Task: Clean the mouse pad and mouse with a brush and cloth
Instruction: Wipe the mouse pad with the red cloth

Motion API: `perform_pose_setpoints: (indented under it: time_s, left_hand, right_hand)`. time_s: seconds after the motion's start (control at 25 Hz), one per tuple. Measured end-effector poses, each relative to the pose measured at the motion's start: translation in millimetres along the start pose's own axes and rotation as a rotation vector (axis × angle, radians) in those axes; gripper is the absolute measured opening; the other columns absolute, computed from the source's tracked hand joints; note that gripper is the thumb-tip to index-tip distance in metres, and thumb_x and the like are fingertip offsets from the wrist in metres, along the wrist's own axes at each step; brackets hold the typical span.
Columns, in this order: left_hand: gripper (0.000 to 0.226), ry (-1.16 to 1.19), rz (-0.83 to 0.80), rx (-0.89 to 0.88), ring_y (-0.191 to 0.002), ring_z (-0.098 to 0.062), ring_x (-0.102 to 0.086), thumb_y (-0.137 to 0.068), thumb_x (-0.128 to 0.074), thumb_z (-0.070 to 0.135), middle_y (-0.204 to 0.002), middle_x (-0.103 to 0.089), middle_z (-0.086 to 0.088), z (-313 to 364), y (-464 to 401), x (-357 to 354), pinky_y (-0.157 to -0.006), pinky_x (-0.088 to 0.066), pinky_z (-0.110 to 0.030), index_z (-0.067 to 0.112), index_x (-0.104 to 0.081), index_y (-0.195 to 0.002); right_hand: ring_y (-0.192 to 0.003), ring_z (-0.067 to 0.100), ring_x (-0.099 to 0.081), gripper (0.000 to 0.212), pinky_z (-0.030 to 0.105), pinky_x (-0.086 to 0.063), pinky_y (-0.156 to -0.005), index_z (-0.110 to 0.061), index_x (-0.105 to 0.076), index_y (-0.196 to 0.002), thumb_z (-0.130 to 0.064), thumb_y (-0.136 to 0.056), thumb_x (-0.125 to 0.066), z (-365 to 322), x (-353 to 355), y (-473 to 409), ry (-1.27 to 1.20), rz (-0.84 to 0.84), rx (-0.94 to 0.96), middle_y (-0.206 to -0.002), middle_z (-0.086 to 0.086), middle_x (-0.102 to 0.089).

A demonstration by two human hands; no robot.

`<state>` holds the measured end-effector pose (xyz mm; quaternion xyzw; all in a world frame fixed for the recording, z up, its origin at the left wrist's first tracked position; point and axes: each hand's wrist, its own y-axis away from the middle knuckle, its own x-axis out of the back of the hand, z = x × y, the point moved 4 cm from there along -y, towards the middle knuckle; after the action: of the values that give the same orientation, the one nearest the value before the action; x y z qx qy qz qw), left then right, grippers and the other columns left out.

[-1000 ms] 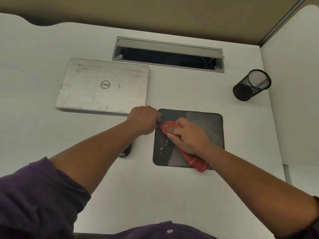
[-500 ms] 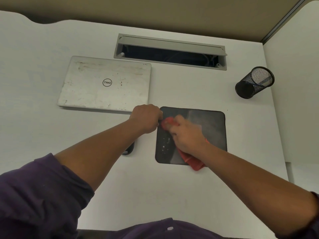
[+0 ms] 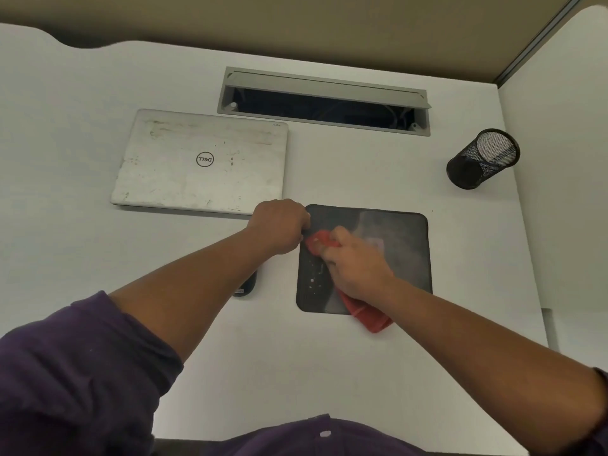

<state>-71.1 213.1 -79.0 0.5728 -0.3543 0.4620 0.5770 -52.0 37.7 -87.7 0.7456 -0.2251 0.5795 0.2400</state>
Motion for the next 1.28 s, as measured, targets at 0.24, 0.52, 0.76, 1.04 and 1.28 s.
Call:
perform_pose_setpoints:
  time_s: [0.24, 0.52, 0.76, 1.04, 1.28]
  left_hand:
    - [0.022, 0.009, 0.02, 0.009, -0.087, -0.023, -0.066, -0.088, -0.069, 0.029, -0.102, -0.069, 0.004, -2, -3, -3, -0.065, -0.042, -0.03, 0.037, -0.074, -0.109]
    - [0.037, 0.112, 0.161, -0.036, -0.084, -0.024, -0.066, -0.087, -0.071, 0.026, -0.116, -0.062, 0.004, 0, 14, -8, -0.069, -0.055, -0.038, 0.026, -0.062, -0.123]
    - [0.046, 0.077, 0.041, 0.077, -0.08, -0.023, -0.062, -0.081, -0.078, 0.044, -0.106, -0.048, 0.001, -5, -1, -2, -0.061, -0.043, -0.031, 0.028, -0.066, -0.122]
    - [0.03, 0.01, -0.061, 0.068, -0.073, -0.019, -0.056, -0.084, -0.073, 0.042, -0.081, -0.056, 0.006, -6, -13, -1, -0.055, -0.031, -0.027, 0.031, -0.072, -0.111]
    - [0.036, 0.001, -0.035, 0.049, -0.069, -0.018, -0.054, -0.085, -0.071, 0.047, -0.074, -0.052, 0.009, -9, -13, -8, -0.056, -0.034, -0.027, 0.035, -0.067, -0.119]
  right_hand:
    - [-0.08, 0.022, -0.054, 0.036, 0.032, -0.041, -0.058, -0.046, -0.055, -0.126, -0.037, -0.093, -0.042, 8, 3, -17, -0.088, 0.014, -0.168, -0.102, -0.003, -0.041]
    - [-0.091, 0.021, -0.054, 0.044, 0.039, -0.053, -0.069, -0.05, -0.045, -0.133, -0.052, -0.093, -0.026, 14, -1, -33, -0.171, 0.041, -0.314, -0.108, -0.007, -0.04]
    - [-0.088, 0.025, -0.056, 0.042, 0.033, -0.046, -0.065, -0.046, -0.047, -0.137, -0.047, -0.098, -0.034, 15, 0, -40, -0.118, -0.008, -0.236, -0.112, -0.002, -0.042]
    - [-0.076, 0.024, -0.051, 0.038, 0.029, -0.028, -0.054, -0.048, -0.052, -0.129, -0.041, -0.096, -0.035, -7, 5, -30, -0.041, -0.149, -0.003, -0.095, -0.005, -0.031]
    - [-0.075, 0.024, -0.051, 0.03, 0.029, -0.031, -0.055, -0.037, -0.054, -0.123, -0.037, -0.096, -0.041, 4, 9, -56, -0.043, -0.058, -0.142, -0.096, -0.003, -0.031]
